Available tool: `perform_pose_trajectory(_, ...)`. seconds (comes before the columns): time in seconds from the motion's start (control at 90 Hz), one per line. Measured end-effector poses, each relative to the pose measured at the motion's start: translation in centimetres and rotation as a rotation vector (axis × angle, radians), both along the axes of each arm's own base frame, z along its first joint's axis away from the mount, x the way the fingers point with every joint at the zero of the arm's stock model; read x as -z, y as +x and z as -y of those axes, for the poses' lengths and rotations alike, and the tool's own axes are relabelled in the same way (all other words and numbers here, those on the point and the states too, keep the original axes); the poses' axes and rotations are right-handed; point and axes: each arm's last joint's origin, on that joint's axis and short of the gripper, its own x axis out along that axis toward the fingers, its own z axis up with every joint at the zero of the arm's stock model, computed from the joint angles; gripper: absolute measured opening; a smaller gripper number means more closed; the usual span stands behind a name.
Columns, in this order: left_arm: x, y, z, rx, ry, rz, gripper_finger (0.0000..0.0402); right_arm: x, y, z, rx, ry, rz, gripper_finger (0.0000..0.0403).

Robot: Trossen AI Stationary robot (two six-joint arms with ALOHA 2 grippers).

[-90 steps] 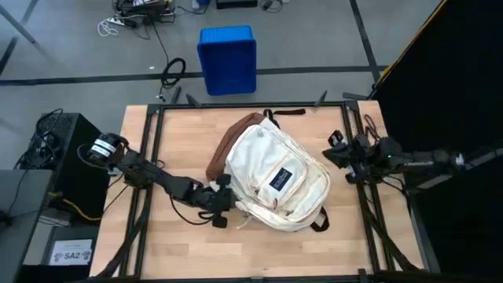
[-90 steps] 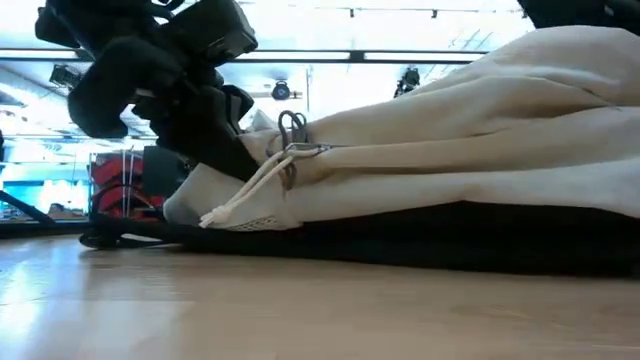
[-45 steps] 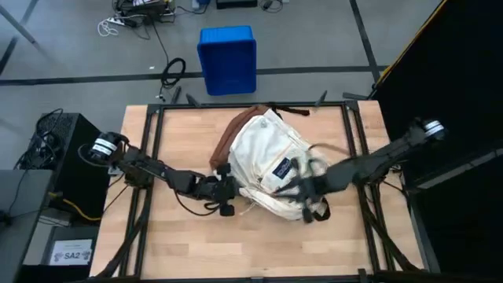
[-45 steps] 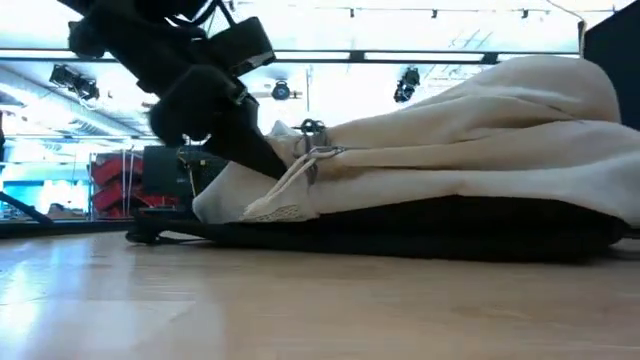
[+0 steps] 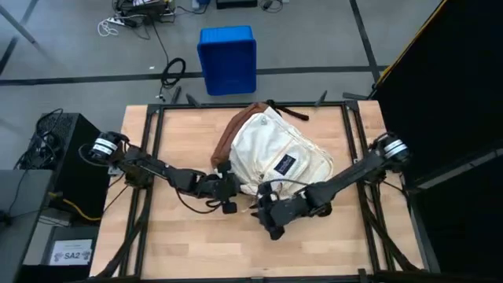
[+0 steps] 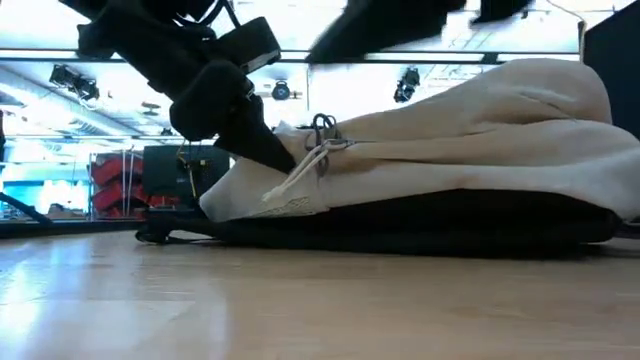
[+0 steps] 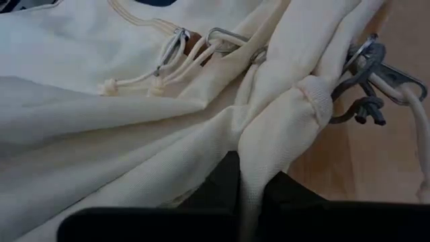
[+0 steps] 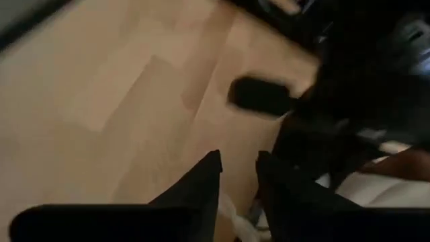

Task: Unpack backpack
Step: Open the white backpack

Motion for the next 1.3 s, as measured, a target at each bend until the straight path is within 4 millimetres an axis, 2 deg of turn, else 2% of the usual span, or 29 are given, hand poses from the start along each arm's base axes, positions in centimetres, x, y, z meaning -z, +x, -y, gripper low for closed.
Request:
perform_pose_trajectory(0.089,0.0,0.0,0.0,0.001,0.003,0.002,0.0000,1.8,0.5,-0.1,0.023,-0.061,-0.035,0.0105)
perform_pose_trajectory(0.2,-0.1,0.1,0.0,0.001,0.002,0.009,0.0000,3.1,0.6,0.0,0.071,-0.172,-0.051,0.0126)
perform_pose_trajectory(0.3,-0.1,0.1,0.0,0.001,0.002,0.010,0.0000,3.5,0.4,0.2,0.108,-0.260,-0.078,0.0141)
perform_pose_trajectory(0.489,-0.2,0.1,0.0,0.008,0.009,0.015,0.0000,3.9,0.0,0.7,0.116,-0.298,-0.139,0.0144)
perform_pose_trajectory(0.678,-0.2,0.2,0.0,0.013,0.014,0.019,0.0000,3.8,0.0,0.7,0.123,-0.317,-0.136,0.0115)
perform_pose_trajectory(1.033,-0.2,0.2,0.0,0.010,0.016,0.022,0.0000,3.8,0.5,1.9,0.157,-0.319,-0.140,0.0009)
perform_pose_trajectory(1.178,-0.2,0.1,0.0,0.006,0.020,0.020,0.0000,3.7,0.7,2.2,0.184,-0.316,-0.125,0.0002)
perform_pose_trajectory(1.3,-0.2,0.1,0.0,0.006,0.021,0.013,0.0000,3.5,0.5,1.7,0.216,-0.347,-0.087,0.0001)
